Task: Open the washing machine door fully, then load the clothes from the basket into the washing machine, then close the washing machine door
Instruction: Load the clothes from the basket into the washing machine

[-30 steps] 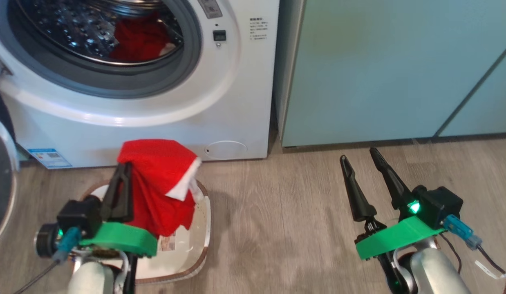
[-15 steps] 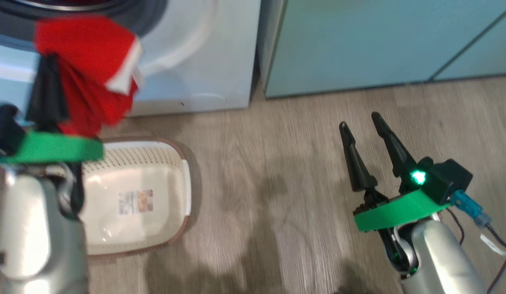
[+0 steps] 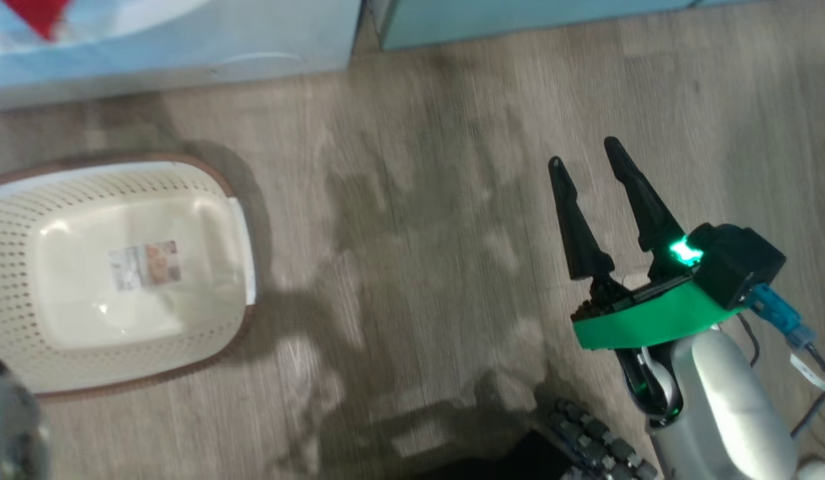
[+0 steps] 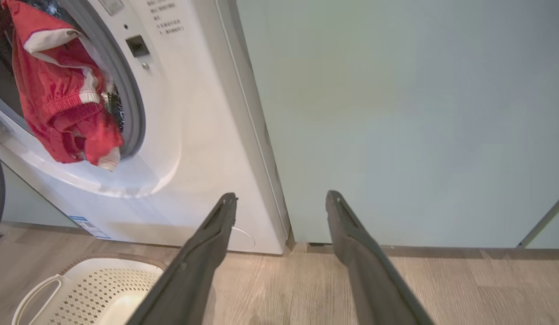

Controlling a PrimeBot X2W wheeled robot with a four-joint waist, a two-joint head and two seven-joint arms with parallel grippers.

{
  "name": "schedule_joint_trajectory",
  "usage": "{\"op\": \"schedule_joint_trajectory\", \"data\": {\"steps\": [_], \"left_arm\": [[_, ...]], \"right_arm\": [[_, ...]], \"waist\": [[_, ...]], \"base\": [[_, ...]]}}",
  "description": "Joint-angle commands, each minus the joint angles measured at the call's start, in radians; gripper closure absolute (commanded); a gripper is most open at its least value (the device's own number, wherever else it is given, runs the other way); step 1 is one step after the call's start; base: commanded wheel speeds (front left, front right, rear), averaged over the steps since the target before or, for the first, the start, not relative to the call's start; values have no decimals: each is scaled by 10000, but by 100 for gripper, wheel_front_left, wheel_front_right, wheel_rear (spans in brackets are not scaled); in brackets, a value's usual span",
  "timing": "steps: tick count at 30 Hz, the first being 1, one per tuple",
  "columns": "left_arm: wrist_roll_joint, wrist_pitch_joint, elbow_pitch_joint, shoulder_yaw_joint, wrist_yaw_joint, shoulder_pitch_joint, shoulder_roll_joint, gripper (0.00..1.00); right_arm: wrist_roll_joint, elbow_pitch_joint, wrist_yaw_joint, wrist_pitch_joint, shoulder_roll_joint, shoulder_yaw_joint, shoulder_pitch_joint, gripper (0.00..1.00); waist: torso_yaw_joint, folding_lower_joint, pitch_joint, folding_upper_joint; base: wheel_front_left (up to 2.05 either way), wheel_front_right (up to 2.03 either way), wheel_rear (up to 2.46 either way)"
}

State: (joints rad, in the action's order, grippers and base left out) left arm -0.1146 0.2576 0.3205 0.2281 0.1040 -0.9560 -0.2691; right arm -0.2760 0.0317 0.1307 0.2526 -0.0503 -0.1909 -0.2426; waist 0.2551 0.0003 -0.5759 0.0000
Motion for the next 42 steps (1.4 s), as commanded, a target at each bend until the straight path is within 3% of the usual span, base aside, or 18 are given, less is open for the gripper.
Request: {"op": "schedule_joint_trajectory", "data": {"steps": [1, 9, 15, 19, 26, 37, 41, 42], "left_arm": [[186, 11, 277, -22, 93, -864, -894, 100], [216, -750, 2292, -945, 238, -3655, -2341, 100], [293, -729, 3422, -1505, 249, -5429, -2986, 100], [334, -142, 3713, -1521, -32, -6408, -2930, 100], [429, 21, 4367, -1795, -66, -6457, -2713, 100], [498, -339, 6110, -2497, 141, -6426, -2782, 100], [500, -217, 6292, -2561, 29, -6634, -2828, 100], [546, -183, 6318, -2622, 15, -6656, -2844, 85]], "right_arm": [[-135, -414, 0, 92, 1, -229, -127, 0], [-555, -513, 0, 92, 1, -630, -417, 0], [-869, -517, 0, 92, 1, -955, -667, 0], [-978, -486, 0, 92, 1, -952, -766, 0], [-1065, -472, 0, 92, 1, -1019, -863, 0], [-1126, -469, 0, 92, 1, -1055, -1006, 0], [-1163, -452, 0, 92, 1, -1104, -1073, 0], [-1168, -439, 0, 92, 1, -1109, -1087, 0]], "waist": [[342, -3, -701, 0], [710, -3, -1691, 0], [1011, -3, -2133, 0], [1106, -3, -2302, 0], [1109, -3, -2460, 0], [1107, -3, -2707, 0], [1129, -3, -2754, 0], [1134, -3, -2754, 0]], "base": [[0, 0, 0], [0, 0, 0], [0, 0, 0], [0, 0, 0], [0, 0, 0], [0, 0, 0], [0, 0, 0], [0, 0, 0]]}}
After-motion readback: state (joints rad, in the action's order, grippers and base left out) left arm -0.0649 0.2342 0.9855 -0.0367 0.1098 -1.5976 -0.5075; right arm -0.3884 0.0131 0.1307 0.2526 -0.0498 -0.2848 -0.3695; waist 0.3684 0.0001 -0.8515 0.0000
